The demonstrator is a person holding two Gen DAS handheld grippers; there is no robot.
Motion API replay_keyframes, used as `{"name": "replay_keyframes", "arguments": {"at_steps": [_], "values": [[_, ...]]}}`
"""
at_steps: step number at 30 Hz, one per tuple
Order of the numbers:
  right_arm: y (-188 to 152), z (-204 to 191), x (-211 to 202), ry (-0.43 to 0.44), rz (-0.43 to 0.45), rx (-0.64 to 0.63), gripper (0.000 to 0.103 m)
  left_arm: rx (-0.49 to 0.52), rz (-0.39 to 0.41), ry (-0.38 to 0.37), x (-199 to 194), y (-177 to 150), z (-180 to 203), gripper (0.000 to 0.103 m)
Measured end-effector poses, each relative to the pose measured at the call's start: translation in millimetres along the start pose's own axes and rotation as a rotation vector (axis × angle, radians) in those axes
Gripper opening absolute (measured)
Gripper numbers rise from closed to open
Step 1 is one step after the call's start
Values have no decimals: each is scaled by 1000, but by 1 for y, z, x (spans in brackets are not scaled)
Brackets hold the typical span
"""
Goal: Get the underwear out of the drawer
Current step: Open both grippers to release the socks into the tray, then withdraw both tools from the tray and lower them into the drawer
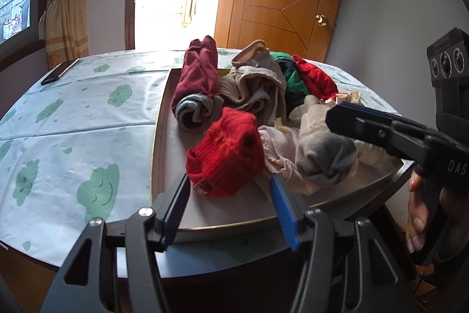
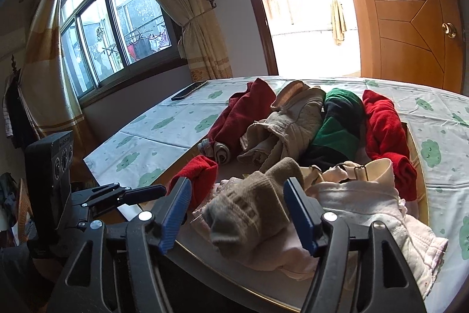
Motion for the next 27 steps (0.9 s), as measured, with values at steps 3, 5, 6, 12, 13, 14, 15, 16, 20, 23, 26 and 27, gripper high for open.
{"name": "replay_keyframes", "arguments": {"at_steps": [3,5,6,12,13,14,15,16,20,23,26,27], "values": [[-2,-2,-7,4,6,-4,67,25,23,12,-6,-2,5,58],[-5,-3,-14,10,7,-9,67,36,38,16,-13,-4,8,58],[-7,-4,-19,11,6,-15,67,43,46,16,-16,-5,10,58],[-29,-8,-54,13,-5,-67,68,101,91,32,-36,-16,24,61],[-34,-8,-60,12,-8,-74,68,107,93,33,-37,-19,27,61],[-40,-8,-67,12,-11,-81,68,112,95,33,-39,-22,29,61],[-45,-8,-73,12,-16,-88,68,117,94,33,-40,-25,31,61],[-51,-7,-78,12,-22,-95,68,124,93,36,-41,-29,33,61],[-84,-6,-91,-33,-68,-184,68,137,82,38,-41,-43,41,61],[-120,-8,-87,-58,-160,-297,68,145,62,34,-39,-56,47,61],[-156,-12,-78,-77,-255,-412,68,162,30,20,-33,-70,57,61],[-166,-12,-74,-82,-286,-438,68,171,17,19,-29,-75,60,61]]}}
Point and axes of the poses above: each gripper's, at about its wrist camera, not at the fingertips, and x roughly the way its jaws point, z to its right, y to its top, the point moved 7 cm from there along x, roughly the way its jaws point, and after that the axes turned 6 degrees about z, right-handed, at the moved point
